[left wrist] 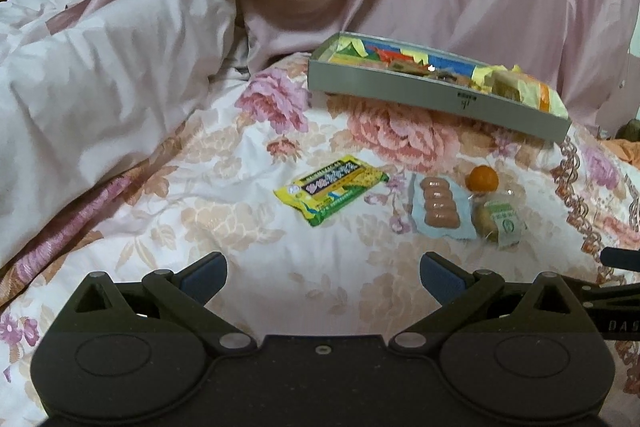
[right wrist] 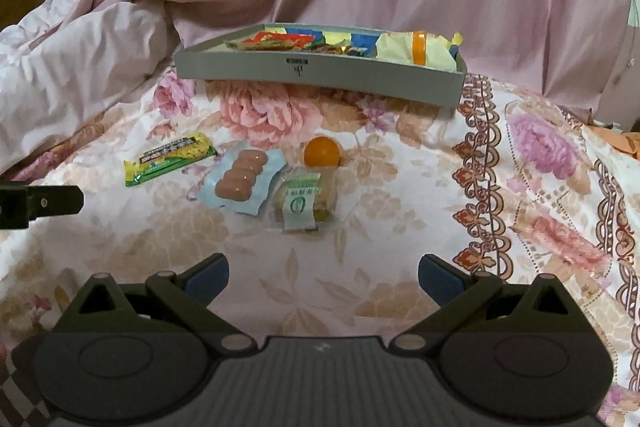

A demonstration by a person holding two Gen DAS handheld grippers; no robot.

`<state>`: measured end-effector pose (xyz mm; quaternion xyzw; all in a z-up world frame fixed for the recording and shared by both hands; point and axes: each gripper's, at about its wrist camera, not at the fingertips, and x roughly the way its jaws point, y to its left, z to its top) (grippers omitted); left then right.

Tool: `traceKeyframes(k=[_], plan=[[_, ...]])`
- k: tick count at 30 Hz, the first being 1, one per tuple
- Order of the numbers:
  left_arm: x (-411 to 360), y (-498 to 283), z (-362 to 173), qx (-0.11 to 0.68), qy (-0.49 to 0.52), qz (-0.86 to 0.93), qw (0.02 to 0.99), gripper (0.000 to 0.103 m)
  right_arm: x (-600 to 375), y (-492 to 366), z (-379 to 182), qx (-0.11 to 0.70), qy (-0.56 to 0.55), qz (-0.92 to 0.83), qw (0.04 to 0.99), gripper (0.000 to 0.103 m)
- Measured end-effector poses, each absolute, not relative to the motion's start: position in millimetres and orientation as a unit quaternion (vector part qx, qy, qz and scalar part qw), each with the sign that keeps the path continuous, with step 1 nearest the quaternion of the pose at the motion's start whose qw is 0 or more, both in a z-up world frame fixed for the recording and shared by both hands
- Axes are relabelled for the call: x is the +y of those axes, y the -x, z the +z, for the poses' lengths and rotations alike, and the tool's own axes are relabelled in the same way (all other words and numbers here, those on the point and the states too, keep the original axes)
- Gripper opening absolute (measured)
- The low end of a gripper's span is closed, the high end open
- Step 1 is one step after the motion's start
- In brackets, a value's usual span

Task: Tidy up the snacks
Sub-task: 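Move the left tool to the sausage pack while the right tool approaches the WUTANG pastry bag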

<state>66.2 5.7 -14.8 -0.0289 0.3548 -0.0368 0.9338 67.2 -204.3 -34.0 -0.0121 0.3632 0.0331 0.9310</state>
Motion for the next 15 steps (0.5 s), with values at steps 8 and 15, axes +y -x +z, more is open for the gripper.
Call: traceKeyframes(k=[8, 15], plan=[[-2.2, -78.8, -21.9, 0.366, 0.023, -0.044, 0.929, 0.102, -207.5, -77.6, -43.3, 0.376, 0.008, 0.030, 0.926, 0.103], [-9.2, -94.7, -23.4, 0.372, 0.013, -0.050, 0.927, 0.102, -209.2, -89.3, -49.3, 0.374, 0.019, 0.029, 0.927, 0.103]])
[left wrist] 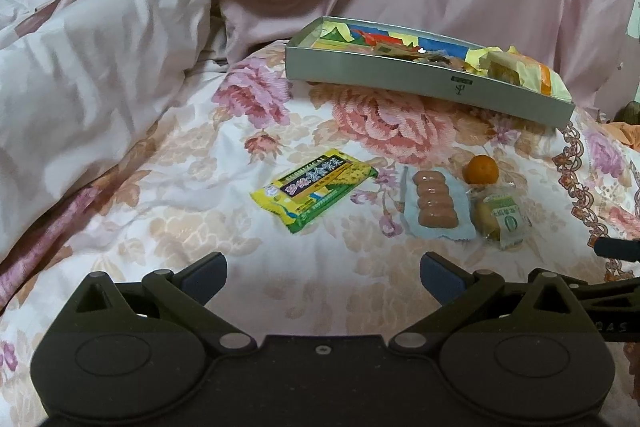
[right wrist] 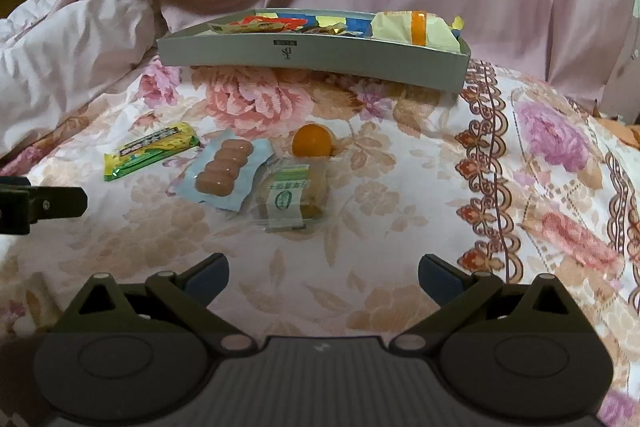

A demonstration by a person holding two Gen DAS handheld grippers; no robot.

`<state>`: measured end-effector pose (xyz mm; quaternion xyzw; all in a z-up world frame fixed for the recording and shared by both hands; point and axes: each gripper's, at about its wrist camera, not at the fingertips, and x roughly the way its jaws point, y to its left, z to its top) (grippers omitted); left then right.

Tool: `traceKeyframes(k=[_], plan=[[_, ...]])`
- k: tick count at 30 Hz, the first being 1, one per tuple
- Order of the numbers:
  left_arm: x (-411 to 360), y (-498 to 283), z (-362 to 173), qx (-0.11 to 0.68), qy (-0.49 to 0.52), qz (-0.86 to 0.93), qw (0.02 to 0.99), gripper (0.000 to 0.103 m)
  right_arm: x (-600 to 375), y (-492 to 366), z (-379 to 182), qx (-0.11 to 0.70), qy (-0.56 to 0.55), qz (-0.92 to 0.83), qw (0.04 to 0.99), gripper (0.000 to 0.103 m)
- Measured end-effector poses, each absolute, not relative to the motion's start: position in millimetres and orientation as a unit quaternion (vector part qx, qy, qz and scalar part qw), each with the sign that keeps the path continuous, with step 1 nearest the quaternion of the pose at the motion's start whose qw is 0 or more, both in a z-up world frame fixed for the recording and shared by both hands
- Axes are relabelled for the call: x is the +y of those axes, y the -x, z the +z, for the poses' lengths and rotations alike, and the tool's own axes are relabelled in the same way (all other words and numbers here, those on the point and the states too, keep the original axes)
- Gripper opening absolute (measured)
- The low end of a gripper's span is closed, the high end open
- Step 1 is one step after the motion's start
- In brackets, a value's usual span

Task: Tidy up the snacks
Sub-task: 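Move the left tool to the sausage pack while the right tool approaches the WUTANG pastry bag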

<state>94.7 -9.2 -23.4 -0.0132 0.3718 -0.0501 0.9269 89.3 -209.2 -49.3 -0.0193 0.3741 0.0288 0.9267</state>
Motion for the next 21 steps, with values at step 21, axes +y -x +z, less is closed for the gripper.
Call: traceKeyframes(k=[21], plan=[[-25.9, -141.2, -34.1, 0.380, 0.042, -0.063, 0.922, 0.102, -197.6, -146.7, -77.5, 0.352, 0.081, 0.072, 0.930, 0.102]])
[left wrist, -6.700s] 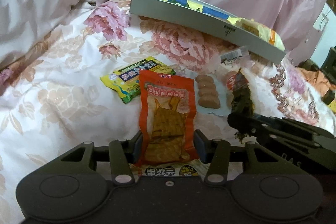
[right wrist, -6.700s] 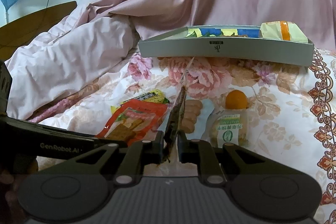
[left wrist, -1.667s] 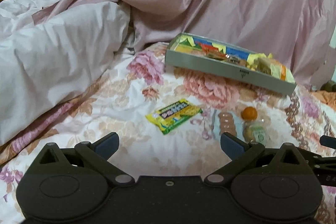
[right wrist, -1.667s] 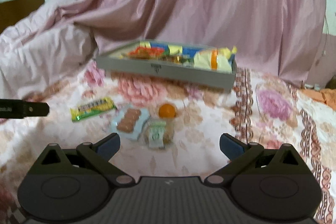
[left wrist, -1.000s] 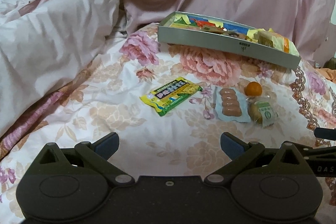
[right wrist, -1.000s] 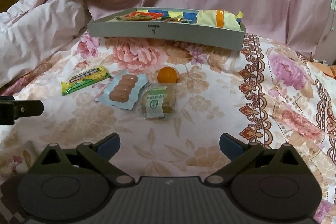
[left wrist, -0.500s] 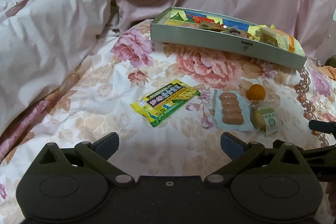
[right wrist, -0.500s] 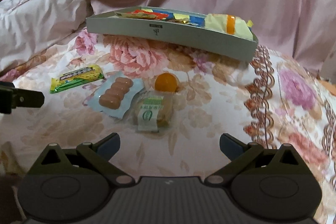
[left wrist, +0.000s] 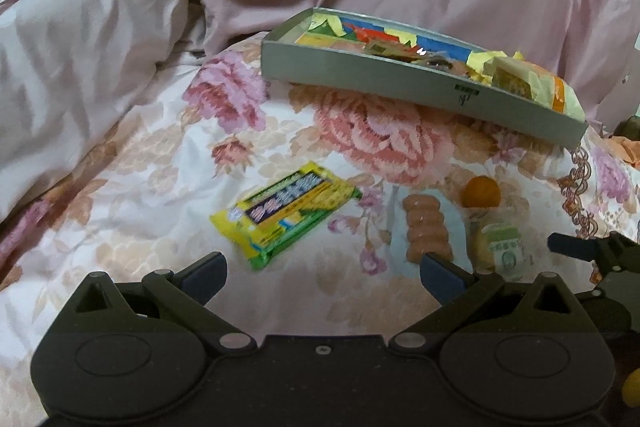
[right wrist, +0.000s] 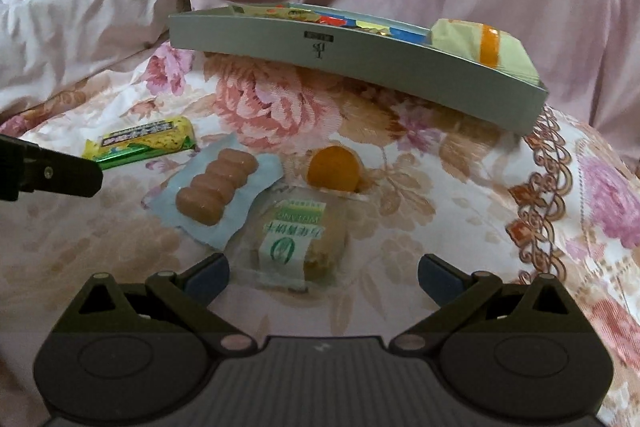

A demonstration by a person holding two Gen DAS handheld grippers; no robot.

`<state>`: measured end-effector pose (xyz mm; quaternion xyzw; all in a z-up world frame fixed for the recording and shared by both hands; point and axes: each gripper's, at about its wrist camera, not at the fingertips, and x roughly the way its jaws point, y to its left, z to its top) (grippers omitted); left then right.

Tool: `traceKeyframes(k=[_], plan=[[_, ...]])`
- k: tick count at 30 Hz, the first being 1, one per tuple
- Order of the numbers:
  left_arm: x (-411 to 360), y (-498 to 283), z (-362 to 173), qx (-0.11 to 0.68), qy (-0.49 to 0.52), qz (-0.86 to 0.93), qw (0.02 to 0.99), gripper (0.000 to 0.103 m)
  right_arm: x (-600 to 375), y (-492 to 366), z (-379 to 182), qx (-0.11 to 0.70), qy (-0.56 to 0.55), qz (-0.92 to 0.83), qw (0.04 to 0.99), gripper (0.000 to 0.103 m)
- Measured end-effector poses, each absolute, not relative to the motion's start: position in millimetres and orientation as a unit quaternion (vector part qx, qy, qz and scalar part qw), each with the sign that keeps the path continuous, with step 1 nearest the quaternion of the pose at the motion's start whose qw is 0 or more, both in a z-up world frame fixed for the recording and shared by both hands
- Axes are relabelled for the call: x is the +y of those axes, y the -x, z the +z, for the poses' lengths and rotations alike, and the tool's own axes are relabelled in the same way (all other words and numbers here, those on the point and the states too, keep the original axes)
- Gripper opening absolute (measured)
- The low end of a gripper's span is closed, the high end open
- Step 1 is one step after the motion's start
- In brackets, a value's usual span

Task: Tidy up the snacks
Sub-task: 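Move the left tool to the sausage pack while the right tool approaches the WUTANG pastry bag, then close the left tool on the sausage pack while the right tool grasps the pastry bag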

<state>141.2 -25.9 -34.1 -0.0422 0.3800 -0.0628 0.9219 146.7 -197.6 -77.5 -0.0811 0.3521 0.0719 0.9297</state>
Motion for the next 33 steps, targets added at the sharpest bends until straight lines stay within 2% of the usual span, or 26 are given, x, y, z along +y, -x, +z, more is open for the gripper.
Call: traceKeyframes(k=[10, 11, 13, 19, 25, 33], plan=[[-46.2, -162.2, -31.4, 0.372, 0.034, -0.089, 0.923, 0.102, -193.6, -161.5, -79.9, 0.333, 0.090, 0.093, 0.934, 0.101], [-47.7, -163.1, -31.1, 0.372, 0.034, -0.090, 0.923, 0.102, -193.0, -162.2, -80.1, 0.330, 0.092, 0.096, 0.934, 0.099], [-49.9, -164.7, -30.8, 0.371, 0.033, -0.093, 0.923, 0.102, -191.9, -163.2, -80.2, 0.329, 0.093, 0.105, 0.934, 0.089], [-55.5, -171.3, -35.2, 0.379, 0.025, -0.106, 0.919, 0.102, -196.3, -161.9, -77.4, 0.327, 0.080, 0.107, 0.935, 0.076], [-66.3, -185.2, -48.2, 0.392, 0.016, -0.121, 0.912, 0.102, -211.0, -149.4, -70.9, 0.340, 0.075, 0.077, 0.934, 0.072], [-98.4, -203.6, -62.0, 0.397, -0.026, -0.168, 0.902, 0.102, -228.5, -145.0, -70.1, 0.349, 0.076, 0.057, 0.932, 0.071]])
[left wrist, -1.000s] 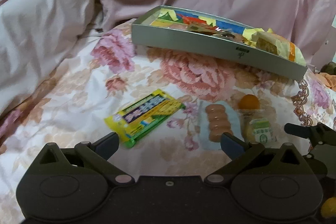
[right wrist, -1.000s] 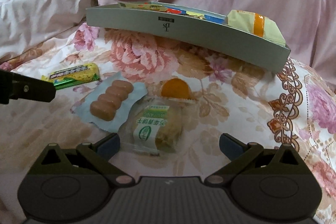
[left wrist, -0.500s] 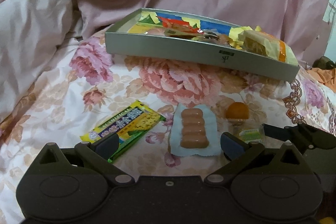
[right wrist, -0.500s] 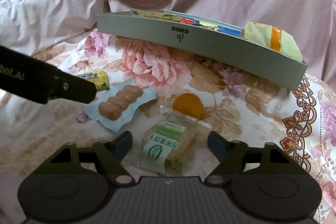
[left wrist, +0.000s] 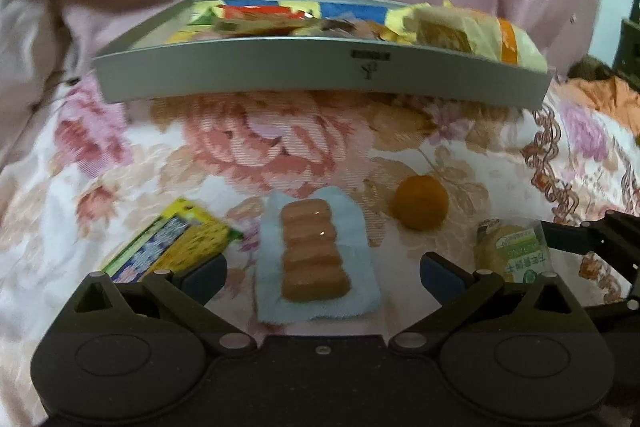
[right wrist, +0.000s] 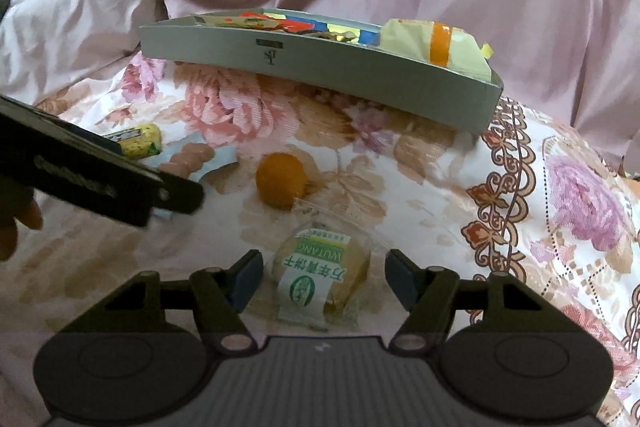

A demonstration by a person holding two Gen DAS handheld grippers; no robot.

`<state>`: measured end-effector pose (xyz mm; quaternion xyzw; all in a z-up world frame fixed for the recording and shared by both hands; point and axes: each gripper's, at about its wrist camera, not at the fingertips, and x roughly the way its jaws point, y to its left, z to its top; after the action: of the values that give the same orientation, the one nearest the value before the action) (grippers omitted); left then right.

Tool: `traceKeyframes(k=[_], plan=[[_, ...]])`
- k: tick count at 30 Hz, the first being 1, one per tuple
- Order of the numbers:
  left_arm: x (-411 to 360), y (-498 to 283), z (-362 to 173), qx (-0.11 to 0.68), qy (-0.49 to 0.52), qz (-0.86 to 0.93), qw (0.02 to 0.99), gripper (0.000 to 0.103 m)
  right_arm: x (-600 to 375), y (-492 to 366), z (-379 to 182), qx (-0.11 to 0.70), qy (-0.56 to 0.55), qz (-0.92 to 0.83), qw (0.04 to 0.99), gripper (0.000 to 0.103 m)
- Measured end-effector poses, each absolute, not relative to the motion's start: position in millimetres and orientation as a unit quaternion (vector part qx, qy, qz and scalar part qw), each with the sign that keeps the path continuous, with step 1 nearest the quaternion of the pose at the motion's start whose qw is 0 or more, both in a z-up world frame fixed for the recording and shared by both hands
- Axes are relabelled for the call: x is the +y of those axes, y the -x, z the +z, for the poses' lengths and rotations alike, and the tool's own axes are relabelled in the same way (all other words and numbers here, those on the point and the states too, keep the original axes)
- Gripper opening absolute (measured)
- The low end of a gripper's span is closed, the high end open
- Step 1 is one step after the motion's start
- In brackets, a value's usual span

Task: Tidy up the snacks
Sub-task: 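Close the left tool on the sausage pack while the right tool grasps the pastry bag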

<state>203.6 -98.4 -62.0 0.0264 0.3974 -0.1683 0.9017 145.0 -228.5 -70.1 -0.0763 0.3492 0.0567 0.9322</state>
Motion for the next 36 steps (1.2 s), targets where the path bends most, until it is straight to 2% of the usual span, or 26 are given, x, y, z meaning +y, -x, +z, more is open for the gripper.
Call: traceKeyframes(k=[5, 11, 14, 19, 25, 27, 30, 36], plan=[[-106.3, -218.8, -67.1, 0.404, -0.021, -0.178, 0.897, 0.099, -230.6, -147.0, -74.0, 0.352, 0.063, 0.058, 0.932, 0.071], [-103.4, -222.9, -68.3, 0.399, -0.008, -0.171, 0.901, 0.079, -230.8, -148.4, -76.1, 0.349, 0.055, 0.057, 0.934, 0.072], [-101.8, -220.3, -68.3, 0.399, -0.017, -0.165, 0.902, 0.064, -230.4, -148.8, -76.4, 0.349, 0.053, 0.058, 0.934, 0.071], [-99.5, -210.4, -66.0, 0.406, -0.017, -0.173, 0.897, 0.063, -228.7, -148.8, -76.3, 0.349, 0.049, 0.067, 0.933, 0.065], [-92.9, -186.5, -62.8, 0.419, -0.015, -0.171, 0.892, 0.063, -225.1, -147.0, -75.2, 0.352, 0.043, 0.079, 0.932, 0.063], [-89.9, -179.5, -62.1, 0.422, -0.016, -0.169, 0.890, 0.063, -224.5, -146.9, -75.0, 0.353, 0.039, 0.083, 0.931, 0.065], [-84.8, -180.0, -61.5, 0.431, -0.005, -0.161, 0.888, 0.064, -223.9, -146.6, -75.7, 0.356, 0.037, 0.085, 0.930, 0.072], [-88.2, -181.0, -61.2, 0.437, -0.020, -0.160, 0.885, 0.064, -224.2, -145.7, -75.9, 0.362, 0.031, 0.085, 0.928, 0.074]])
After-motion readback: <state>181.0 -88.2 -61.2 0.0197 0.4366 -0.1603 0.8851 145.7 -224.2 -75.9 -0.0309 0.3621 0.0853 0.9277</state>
